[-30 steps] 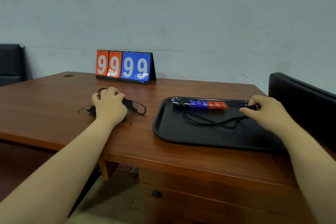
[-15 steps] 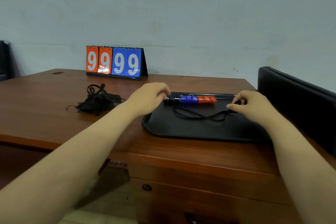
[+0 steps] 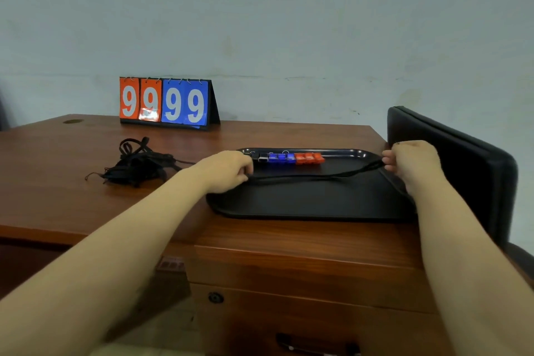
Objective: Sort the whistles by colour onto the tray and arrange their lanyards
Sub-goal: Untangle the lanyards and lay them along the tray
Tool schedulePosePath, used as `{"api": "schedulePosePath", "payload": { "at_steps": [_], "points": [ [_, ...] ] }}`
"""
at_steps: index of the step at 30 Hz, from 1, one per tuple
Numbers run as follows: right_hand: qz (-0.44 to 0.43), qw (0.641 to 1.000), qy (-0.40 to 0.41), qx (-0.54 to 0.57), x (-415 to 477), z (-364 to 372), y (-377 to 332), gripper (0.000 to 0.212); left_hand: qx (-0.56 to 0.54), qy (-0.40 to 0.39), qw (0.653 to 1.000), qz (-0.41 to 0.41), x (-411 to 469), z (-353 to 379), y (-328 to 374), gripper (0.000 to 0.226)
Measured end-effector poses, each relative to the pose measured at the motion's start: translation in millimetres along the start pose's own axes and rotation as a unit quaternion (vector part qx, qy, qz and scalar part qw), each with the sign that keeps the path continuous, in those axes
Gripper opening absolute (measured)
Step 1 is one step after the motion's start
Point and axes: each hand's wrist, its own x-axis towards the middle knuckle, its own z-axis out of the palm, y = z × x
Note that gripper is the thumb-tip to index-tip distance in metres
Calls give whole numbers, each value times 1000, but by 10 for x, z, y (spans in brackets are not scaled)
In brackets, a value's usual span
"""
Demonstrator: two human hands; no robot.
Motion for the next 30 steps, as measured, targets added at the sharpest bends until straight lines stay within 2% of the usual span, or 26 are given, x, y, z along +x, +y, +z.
{"api": "schedulePosePath", "payload": {
  "at_steps": [4,5,7,9,12,15,17,20,22,25,28,30],
  "points": [
    [-17,994,26,108,13,-91,64,36,96,12,995,-14,-65,-5,-37,7],
    [-20,992,35,121,32,-98,73,37,93,21,995,-24,-76,6,-48,9],
    [-24,993,48,104,37,-86,76,35,12,52,997,-59,-98,6,-84,12],
    [-46,997,53,34,13,-75,85,26,-106,118,983,-96,-106,-15,-135,12],
    [-111,988,64,-88,8,-68,100,9,-233,230,935,-138,-122,-10,-219,8],
    [-138,977,30,-158,46,-33,127,3,-315,254,898,-174,-129,63,-328,6],
    [-152,965,20,-212,49,-19,126,6,-306,241,902,-187,-112,115,-407,5],
    [-162,939,4,-302,24,-26,103,26,-276,231,913,-194,-70,163,-478,1],
    [-162,927,-10,-337,19,-20,94,34,-253,230,916,-209,-45,192,-506,8],
    [-157,903,-31,-398,44,16,106,35,-231,231,919,-222,-34,208,-530,14],
    [-145,854,-42,-498,109,41,142,31,-218,226,924,-217,-21,211,-513,16],
    [-125,835,-56,-533,149,48,168,30,-217,226,925,-216,-10,218,-511,17]
  ]
}}
